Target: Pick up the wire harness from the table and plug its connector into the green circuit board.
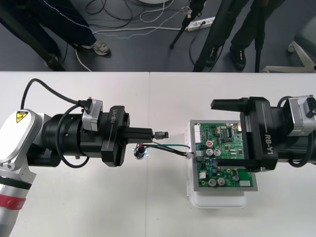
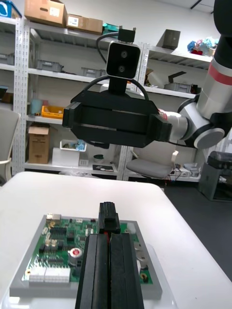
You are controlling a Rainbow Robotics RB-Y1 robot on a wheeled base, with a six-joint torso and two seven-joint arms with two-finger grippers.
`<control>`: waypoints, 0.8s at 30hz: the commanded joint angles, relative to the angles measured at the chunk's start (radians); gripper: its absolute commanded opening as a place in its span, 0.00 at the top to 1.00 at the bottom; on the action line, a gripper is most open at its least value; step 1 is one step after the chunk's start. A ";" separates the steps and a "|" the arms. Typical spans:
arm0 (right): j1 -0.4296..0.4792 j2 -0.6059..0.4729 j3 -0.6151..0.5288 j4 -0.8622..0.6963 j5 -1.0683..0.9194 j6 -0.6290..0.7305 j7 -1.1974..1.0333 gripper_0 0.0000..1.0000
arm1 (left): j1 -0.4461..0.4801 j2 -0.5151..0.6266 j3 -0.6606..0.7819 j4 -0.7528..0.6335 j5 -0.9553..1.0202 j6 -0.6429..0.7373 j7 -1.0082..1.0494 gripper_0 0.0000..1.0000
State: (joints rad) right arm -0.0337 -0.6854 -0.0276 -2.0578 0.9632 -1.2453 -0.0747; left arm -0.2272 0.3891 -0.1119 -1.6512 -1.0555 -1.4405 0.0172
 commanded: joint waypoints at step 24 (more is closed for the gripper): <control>0.127 -0.085 -0.337 -0.041 0.736 -0.326 -0.289 0.00 | -0.050 0.088 -0.074 0.363 0.011 -0.130 -0.388 1.00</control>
State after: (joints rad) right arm 0.0685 -0.7326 -0.3329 -2.0595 1.6404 -1.5636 -0.3425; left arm -0.2335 0.4448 -0.1446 -1.3176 -1.0552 -1.5212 -0.3232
